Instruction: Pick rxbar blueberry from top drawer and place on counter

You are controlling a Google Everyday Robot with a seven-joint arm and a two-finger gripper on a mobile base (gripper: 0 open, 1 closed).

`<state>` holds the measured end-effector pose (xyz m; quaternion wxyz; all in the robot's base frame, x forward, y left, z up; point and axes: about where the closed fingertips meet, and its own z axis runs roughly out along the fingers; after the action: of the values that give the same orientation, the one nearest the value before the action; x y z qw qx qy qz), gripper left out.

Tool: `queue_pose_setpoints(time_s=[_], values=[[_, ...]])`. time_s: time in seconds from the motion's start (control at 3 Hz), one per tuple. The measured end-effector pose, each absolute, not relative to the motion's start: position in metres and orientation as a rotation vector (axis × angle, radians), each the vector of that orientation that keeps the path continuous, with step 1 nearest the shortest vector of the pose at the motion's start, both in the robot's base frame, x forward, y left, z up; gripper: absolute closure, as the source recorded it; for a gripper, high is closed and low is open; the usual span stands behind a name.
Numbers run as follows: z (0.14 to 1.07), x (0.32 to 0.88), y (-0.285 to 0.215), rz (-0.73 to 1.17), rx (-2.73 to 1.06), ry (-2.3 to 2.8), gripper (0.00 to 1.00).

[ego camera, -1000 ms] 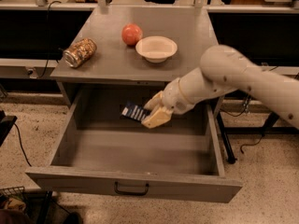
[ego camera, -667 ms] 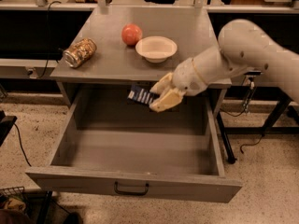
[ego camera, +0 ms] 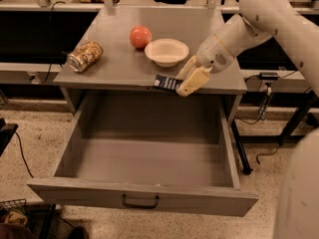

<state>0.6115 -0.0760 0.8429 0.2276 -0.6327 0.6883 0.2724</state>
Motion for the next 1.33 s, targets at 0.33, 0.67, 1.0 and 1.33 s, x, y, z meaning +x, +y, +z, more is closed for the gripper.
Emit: queue_pose_setpoints(time_s=[0.33, 0.67, 1.0, 1.33], values=[[0.871, 0.637, -0.117, 0.639, -1.706, 1.989, 1.00], [0.912, 0.659, -0.163, 0.453, -1.611, 2.053, 1.00], [0.919, 0.672, -0.175, 0.357, -1.565, 2.086, 1.00], [0.897, 0.689, -0.178, 0.330, -1.471, 2.186, 1.00]])
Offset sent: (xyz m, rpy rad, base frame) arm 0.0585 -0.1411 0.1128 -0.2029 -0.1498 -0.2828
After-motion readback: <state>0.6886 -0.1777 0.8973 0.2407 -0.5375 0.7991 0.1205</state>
